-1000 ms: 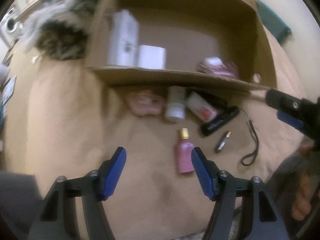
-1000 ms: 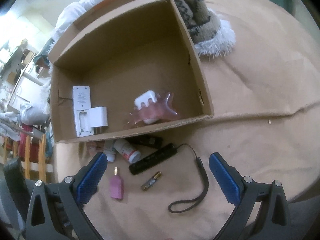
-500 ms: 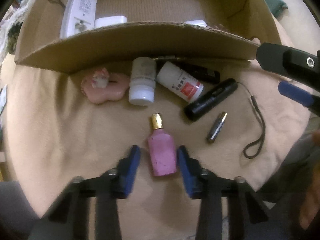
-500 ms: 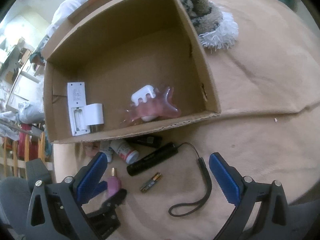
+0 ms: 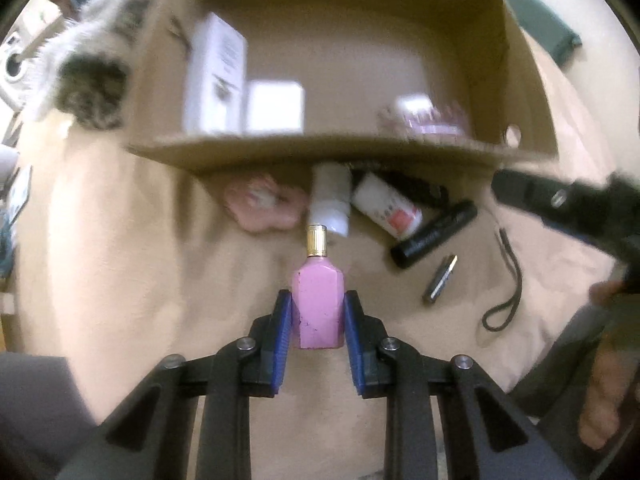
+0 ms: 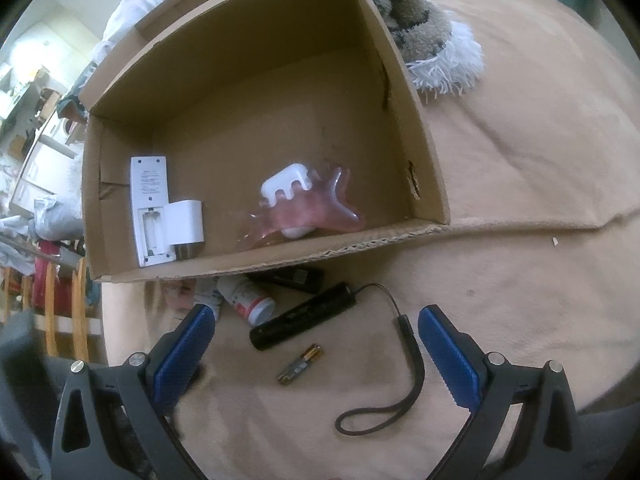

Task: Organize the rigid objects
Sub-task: 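Grasp the pink perfume bottle with the left gripper while the right grasps the black flashlight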

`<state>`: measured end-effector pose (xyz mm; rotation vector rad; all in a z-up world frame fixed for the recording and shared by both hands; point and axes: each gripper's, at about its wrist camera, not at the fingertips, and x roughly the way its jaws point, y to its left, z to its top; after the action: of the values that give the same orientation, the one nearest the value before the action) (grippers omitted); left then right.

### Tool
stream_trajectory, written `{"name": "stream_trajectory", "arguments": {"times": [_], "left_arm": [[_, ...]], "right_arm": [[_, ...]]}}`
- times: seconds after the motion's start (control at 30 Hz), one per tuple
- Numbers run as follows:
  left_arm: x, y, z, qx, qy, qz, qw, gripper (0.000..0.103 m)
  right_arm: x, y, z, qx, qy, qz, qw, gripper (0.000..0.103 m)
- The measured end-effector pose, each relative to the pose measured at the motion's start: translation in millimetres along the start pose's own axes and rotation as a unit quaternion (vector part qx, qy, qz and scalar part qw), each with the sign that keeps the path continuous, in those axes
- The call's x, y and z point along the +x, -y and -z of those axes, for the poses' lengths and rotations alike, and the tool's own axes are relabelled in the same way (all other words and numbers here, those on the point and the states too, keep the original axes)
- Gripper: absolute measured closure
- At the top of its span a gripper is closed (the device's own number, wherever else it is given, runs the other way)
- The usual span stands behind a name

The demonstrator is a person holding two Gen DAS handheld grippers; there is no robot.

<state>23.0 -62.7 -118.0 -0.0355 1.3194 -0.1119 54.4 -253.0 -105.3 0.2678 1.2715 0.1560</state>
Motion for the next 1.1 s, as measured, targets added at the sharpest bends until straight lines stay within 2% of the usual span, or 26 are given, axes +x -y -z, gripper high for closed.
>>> {"name": "stream_trajectory", "arguments": {"times": [0.1, 0.27, 0.4, 0.47, 0.57, 0.67, 0.73, 0.83, 0.93, 1.0, 1.1], "left_arm": [[-21, -6, 1, 0.000, 0.033, -0.023, 0.9992, 0.080], [-49, -14, -7, -0.008, 0.074, -0.030, 0.9968, 0.080], [-61, -40, -15, -0.037, 0.085, -0.024, 0.9954, 0.080], [-64, -41, -18, -0.038, 0.095, -0.028, 0.9944, 0.080], [-68, -45, -17, -0.046, 0.100, -0.020, 0.9937, 0.080], [-67, -51, -19, -0.058, 0.097, -0.017, 0.9935, 0.080], [-63, -52, -20, -0.069, 0.089, -0.010, 0.9936, 0.080], [-58, -52, -20, -0.072, 0.084, -0.009, 0.9938, 0.080], [-59, -51, -19, -0.070, 0.084, -0.009, 0.9939, 0.080], [-58, -50, -20, -0.070, 0.085, -0.009, 0.9939, 0.080], [-57, -50, -20, -0.070, 0.083, -0.009, 0.9941, 0.080]], "right_arm": [[3, -1, 1, -0.006, -0.004, 0.004, 1.000, 0.000], [7, -7, 1, -0.021, -0.010, 0.001, 1.000, 0.000], [9, -15, -4, -0.051, -0.011, 0.008, 0.999, 0.000], [12, -21, -8, -0.080, -0.014, 0.027, 0.996, 0.000], [24, -22, -14, -0.093, -0.046, 0.013, 0.995, 0.000], [43, -26, -11, -0.108, -0.079, 0.023, 0.991, 0.000], [55, -36, -5, -0.145, -0.096, 0.047, 0.984, 0.000], [70, -53, 6, -0.216, -0.108, 0.088, 0.966, 0.000], [82, -59, 12, -0.238, -0.126, 0.088, 0.959, 0.000], [90, -61, 14, -0.251, -0.126, 0.109, 0.954, 0.000], [98, -58, 12, -0.238, -0.128, 0.107, 0.957, 0.000]]}}
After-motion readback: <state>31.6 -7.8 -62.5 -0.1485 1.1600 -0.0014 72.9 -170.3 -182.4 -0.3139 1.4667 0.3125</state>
